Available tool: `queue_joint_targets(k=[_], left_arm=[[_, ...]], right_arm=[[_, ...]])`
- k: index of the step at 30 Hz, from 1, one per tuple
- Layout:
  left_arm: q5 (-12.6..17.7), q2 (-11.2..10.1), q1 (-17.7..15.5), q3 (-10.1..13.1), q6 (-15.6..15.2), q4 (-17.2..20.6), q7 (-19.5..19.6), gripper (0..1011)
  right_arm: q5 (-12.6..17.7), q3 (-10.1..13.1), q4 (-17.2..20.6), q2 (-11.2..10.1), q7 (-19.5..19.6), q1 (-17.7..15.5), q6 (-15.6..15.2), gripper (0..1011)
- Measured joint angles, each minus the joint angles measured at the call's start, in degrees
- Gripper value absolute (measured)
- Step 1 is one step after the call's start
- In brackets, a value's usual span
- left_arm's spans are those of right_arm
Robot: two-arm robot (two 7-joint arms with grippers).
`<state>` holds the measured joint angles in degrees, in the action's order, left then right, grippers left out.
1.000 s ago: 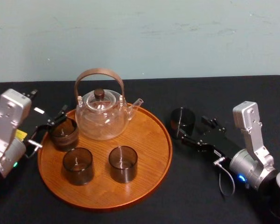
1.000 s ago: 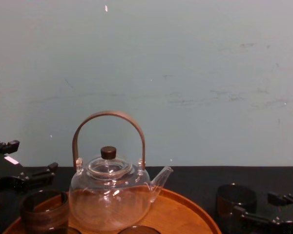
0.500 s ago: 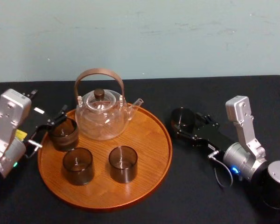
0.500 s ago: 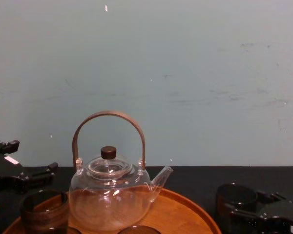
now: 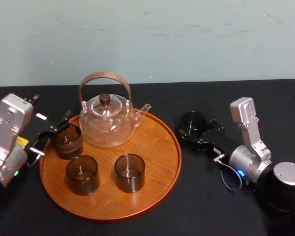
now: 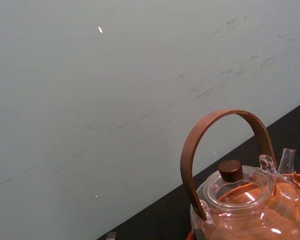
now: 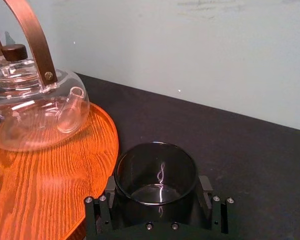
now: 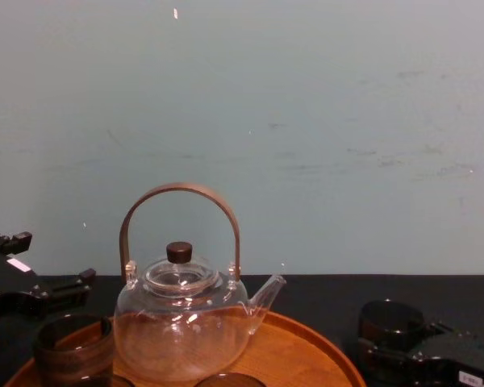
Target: Pick up the glass from the table and place it on the tray.
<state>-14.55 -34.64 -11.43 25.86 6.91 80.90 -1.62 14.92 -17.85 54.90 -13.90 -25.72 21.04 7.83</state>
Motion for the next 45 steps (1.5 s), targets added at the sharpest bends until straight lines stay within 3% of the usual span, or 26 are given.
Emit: queue_joint_targets(k=[6, 19, 25, 45], left_arm=[[0.0, 0.0, 0.0, 0.0, 0.0, 0.0, 0.0, 1002], [0.0, 0.0, 0.0, 0.0, 0.0, 0.0, 0.0, 1001], [0.0, 0.0, 0.0, 0.0, 0.0, 0.0, 0.0, 1001], [0.0, 0.0, 0.0, 0.0, 0.0, 0.0, 0.0, 1001]], right_arm=[[-0.3, -0.4, -2.5, 0.7, -0.5, 1.6, 0.7, 1002], [-0.3, -0.3, -2.1, 0.6, -0.4, 1.4, 0.6, 1002], [-0.3, -0.3, -2.0, 0.6, -0.4, 1.3, 0.5, 908], [-0.1, -0.1, -1.3, 0.3, -0.4, 0.8, 0.4, 905]])
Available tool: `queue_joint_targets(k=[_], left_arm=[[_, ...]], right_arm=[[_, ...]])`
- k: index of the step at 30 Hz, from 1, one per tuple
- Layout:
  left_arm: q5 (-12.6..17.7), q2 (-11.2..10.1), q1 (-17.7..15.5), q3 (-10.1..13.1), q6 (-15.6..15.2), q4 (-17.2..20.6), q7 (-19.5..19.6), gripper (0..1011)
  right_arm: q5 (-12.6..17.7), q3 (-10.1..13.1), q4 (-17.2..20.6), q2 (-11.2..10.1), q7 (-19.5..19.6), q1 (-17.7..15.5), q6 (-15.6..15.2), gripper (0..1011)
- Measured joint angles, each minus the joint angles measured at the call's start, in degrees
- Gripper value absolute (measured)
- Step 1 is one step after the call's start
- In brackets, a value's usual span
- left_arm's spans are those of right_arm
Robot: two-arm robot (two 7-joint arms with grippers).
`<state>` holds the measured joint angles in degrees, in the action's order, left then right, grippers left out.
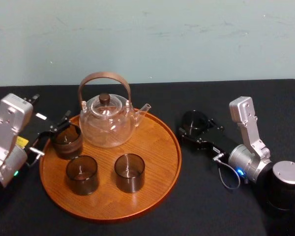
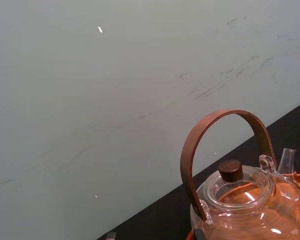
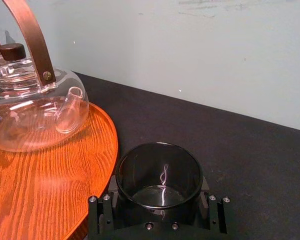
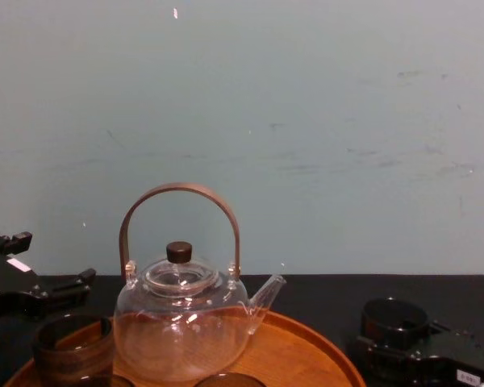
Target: Pick up the glass from the table and place it on the tray.
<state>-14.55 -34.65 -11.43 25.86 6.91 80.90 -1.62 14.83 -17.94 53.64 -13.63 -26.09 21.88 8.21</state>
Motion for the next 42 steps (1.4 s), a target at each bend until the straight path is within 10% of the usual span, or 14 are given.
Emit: queue_joint_targets(k=[42], left_arm=[[0.0, 0.0, 0.0, 0.0, 0.0, 0.0, 0.0, 1001]], right_arm=[[1.0, -2.0, 20.9, -4.5, 0.1, -7.9, -2.3, 905]])
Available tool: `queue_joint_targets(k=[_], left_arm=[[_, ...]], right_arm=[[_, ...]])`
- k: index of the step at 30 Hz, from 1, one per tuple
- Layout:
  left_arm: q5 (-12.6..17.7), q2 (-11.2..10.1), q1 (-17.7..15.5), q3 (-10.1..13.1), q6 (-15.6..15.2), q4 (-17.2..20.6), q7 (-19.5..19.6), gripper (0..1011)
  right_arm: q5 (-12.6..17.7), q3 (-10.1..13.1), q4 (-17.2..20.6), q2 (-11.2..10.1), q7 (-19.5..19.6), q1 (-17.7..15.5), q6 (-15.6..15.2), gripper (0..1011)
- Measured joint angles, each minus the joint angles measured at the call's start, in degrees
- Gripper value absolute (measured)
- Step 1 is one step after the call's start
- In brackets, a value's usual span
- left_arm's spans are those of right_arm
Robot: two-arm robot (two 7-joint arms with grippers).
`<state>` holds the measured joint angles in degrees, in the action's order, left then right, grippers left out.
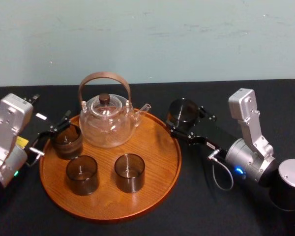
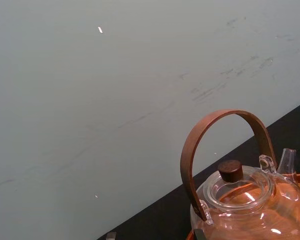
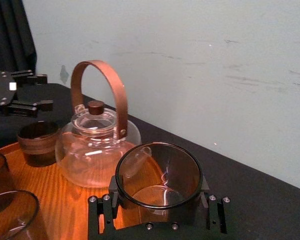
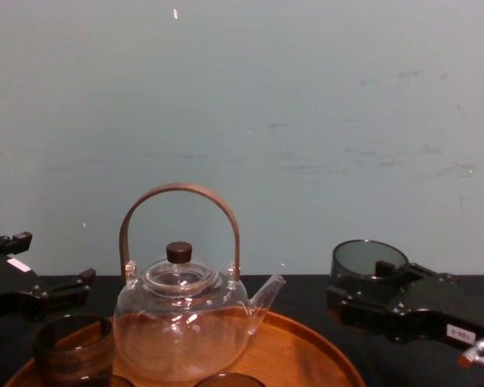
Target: Pick up the glass from the table and place it on the tray.
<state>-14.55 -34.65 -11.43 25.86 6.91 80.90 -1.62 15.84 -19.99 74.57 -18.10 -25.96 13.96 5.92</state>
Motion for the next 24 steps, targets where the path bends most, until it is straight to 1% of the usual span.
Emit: queue_joint_targets(k=[4, 10, 15, 19, 21, 24], left_arm=[[0.0, 0.0, 0.0, 0.0, 0.0, 0.0, 0.0, 1001], [0.0, 0.0, 0.0, 0.0, 0.0, 0.0, 0.0, 1001], [0.0, 0.0, 0.0, 0.0, 0.0, 0.0, 0.0, 1001], [0.0, 0.0, 0.0, 0.0, 0.0, 0.0, 0.0, 1001], [0.0, 0.0, 0.0, 0.0, 0.0, 0.0, 0.0, 1001], [0.0, 0.0, 0.0, 0.0, 0.0, 0.0, 0.0, 1001]], right_arm=[[0.0, -0.8, 0.0, 0.2, -0.3, 0.2, 0.0, 905], [0.0, -1.9, -1.7, 1.0, -1.0, 1.3, 0.4, 906], [0.1, -2.8, -4.3, 1.9, -1.7, 2.8, 1.0, 906], [0.2, -3.6, -7.2, 2.8, -2.3, 4.4, 1.4, 906], [0.2, -3.7, -7.7, 2.9, -2.4, 4.6, 1.5, 905], [0.2, -4.1, -10.0, 3.6, -2.8, 5.8, 1.8, 905]])
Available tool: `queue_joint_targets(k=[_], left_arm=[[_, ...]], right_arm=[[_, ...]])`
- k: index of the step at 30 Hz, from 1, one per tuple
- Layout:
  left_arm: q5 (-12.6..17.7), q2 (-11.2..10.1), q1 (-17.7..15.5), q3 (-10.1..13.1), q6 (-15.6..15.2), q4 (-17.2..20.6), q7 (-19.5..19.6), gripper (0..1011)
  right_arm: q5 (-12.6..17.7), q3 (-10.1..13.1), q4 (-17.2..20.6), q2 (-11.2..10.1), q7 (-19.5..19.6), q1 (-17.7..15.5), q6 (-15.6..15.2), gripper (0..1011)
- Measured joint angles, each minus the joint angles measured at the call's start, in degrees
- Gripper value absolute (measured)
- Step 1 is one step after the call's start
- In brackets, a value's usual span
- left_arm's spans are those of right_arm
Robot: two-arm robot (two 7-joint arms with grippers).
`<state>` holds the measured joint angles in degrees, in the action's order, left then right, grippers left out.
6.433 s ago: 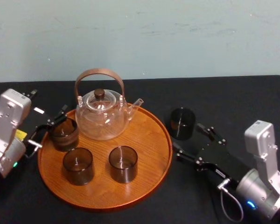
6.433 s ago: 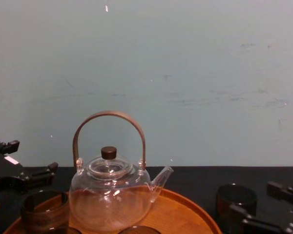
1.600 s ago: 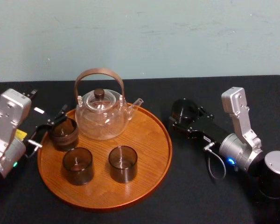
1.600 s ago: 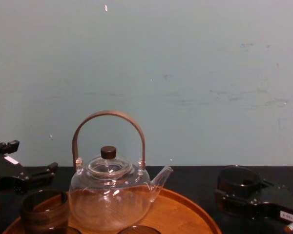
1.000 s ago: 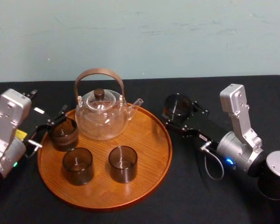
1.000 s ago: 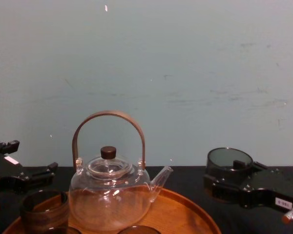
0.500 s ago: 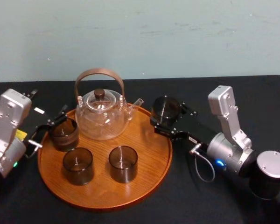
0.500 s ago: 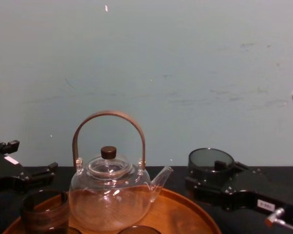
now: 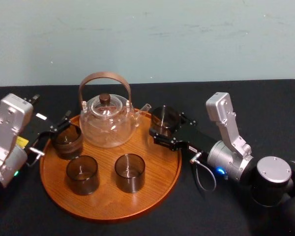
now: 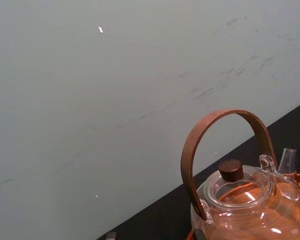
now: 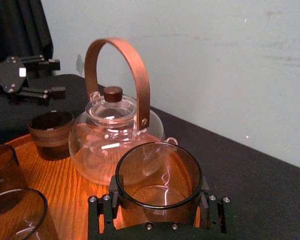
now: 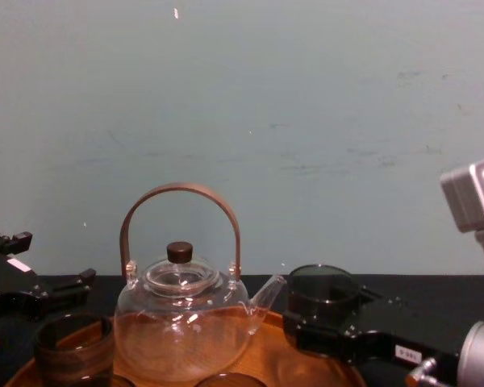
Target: Pick up the glass from the table and place it on the tray.
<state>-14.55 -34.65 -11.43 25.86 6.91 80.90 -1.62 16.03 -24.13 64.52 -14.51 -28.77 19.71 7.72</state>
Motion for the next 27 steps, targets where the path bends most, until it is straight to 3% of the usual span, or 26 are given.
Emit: queue_joint_targets(k=[13, 27], left_arm=[[0.0, 0.0, 0.0, 0.0, 0.0, 0.0, 0.0, 1001], [0.0, 0.0, 0.0, 0.0, 0.0, 0.0, 0.0, 1001]], right_arm=[[-0.3, -1.7, -7.8, 2.2, -1.9, 3.2, 1.6, 905], [-1.8, -2.8, -10.8, 3.1, -2.0, 4.2, 1.8, 905]])
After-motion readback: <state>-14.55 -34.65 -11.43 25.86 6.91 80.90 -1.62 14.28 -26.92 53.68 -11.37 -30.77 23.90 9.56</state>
